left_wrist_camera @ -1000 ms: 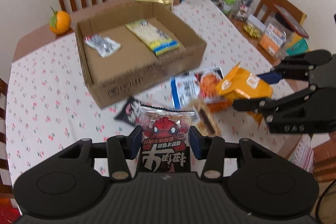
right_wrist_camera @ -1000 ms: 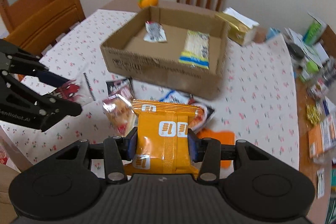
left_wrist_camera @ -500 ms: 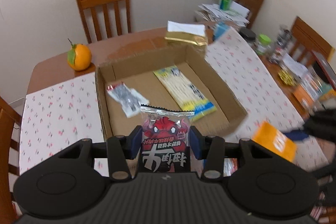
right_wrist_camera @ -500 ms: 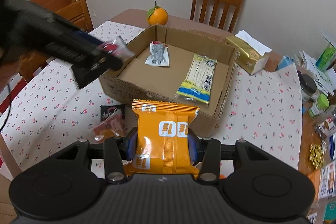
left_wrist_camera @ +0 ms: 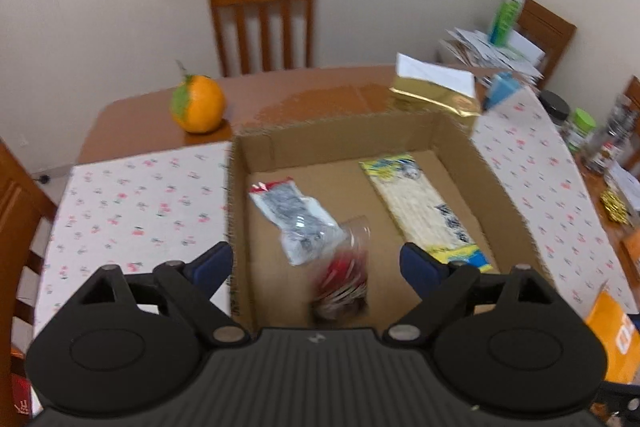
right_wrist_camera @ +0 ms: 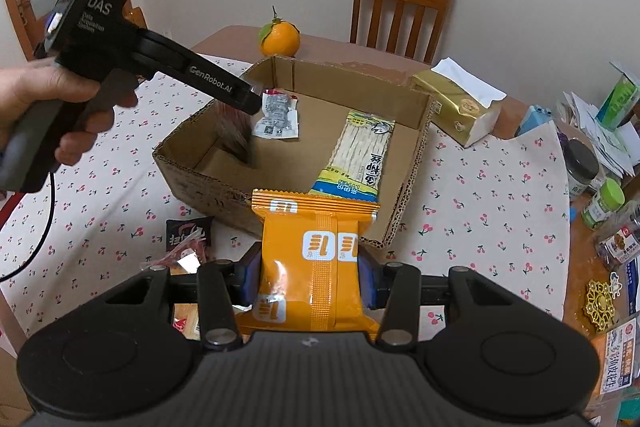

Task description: Organize snacks

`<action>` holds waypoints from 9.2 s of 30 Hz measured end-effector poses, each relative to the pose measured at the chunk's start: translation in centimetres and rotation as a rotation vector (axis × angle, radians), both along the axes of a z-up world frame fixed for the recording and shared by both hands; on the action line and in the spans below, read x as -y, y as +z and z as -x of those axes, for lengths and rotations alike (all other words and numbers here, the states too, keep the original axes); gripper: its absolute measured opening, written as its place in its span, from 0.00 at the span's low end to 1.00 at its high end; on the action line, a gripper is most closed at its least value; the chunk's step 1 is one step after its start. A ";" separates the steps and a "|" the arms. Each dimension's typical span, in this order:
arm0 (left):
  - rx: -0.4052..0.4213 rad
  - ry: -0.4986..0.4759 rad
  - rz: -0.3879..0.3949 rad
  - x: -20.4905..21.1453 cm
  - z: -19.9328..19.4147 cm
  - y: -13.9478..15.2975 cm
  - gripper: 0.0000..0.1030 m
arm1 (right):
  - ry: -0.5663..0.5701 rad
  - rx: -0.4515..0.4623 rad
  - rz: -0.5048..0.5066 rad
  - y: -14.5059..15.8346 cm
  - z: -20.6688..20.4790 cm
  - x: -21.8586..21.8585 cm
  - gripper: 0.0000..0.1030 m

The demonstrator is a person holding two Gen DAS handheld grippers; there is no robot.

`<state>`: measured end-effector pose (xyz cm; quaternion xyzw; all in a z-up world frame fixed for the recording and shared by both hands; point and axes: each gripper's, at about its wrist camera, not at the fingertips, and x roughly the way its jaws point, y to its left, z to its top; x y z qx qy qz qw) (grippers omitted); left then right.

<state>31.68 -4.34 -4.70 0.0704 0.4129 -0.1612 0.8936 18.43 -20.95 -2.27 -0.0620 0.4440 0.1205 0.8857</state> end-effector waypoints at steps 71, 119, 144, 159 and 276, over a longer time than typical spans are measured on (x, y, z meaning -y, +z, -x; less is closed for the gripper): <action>-0.130 0.144 -0.071 2.3 9.0 -7.9 0.97 | -0.122 0.028 0.116 -4.4 3.7 1.5 1.00; -0.265 0.291 -0.225 -3.8 16.4 -9.7 0.97 | 0.277 -0.204 -0.033 -11.7 -1.0 3.7 1.00; -0.488 0.164 0.056 -5.4 19.2 -8.5 0.96 | 0.250 -0.275 0.100 -12.0 5.7 1.7 1.00; -0.331 0.134 -0.034 -2.8 15.7 -8.8 0.96 | 0.188 -0.270 0.076 -11.9 6.7 1.2 1.00; -0.179 -0.091 -0.052 -7.0 13.4 0.2 0.53 | 0.010 -0.022 0.156 0.0 -11.9 -2.7 0.50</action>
